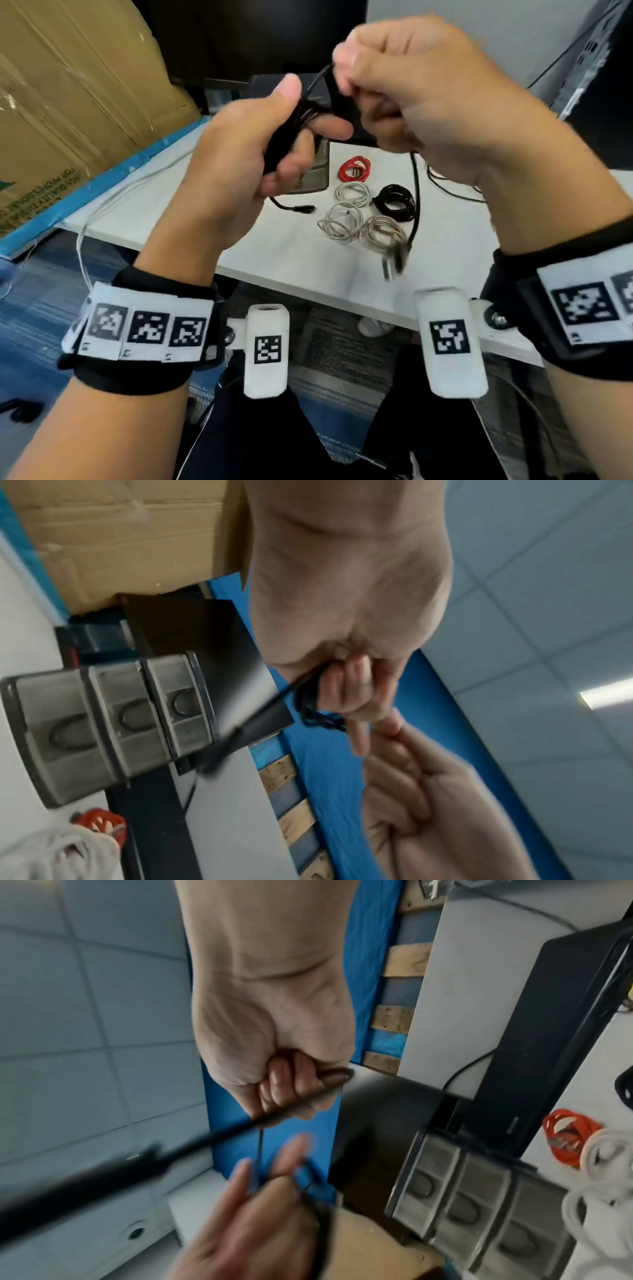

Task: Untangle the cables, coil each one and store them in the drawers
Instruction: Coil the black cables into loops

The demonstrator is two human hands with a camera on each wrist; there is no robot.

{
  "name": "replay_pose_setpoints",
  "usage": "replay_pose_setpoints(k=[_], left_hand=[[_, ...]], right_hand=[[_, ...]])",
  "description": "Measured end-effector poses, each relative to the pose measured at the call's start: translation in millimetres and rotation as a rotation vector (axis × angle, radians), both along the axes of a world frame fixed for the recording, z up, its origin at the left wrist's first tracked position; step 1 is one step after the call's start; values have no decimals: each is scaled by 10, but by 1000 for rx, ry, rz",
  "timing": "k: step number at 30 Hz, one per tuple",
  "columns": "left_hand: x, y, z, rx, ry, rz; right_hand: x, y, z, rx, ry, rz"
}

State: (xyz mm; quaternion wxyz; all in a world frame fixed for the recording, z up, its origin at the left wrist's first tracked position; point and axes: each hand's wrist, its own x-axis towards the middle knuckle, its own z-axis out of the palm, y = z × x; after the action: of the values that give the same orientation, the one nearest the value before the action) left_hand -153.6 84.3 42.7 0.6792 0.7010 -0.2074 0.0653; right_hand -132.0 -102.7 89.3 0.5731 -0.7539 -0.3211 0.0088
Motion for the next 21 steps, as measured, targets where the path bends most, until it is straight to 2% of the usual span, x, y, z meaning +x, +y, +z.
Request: replay_pose_setpoints(k=[4,6,8,10,13,16,19,21], left_hand=[[-71,72,125,-172,-108,-228],[-24,74,174,-299,-140,-216],[71,80,199,-337,-142,-108],[163,69,178,-217,-144,14],[180,15,88,109,-100,233],[99,-32,-34,315,42,254],[19,-55,-87,187,148,114],[0,-64,-101,94,197,79]], right_hand=[[141,-27,-145,15,-3,-68],[154,13,-277,-75,17,-48],[123,74,-396,-246,-27,-26],[75,143,-449,-451,-108,7],[-22,213,-335,-685,-265,28],[-78,197,-140,-572,-398,44],[-13,140,-119,-412,-417,47],[50,119,-224,-291,-352,22]])
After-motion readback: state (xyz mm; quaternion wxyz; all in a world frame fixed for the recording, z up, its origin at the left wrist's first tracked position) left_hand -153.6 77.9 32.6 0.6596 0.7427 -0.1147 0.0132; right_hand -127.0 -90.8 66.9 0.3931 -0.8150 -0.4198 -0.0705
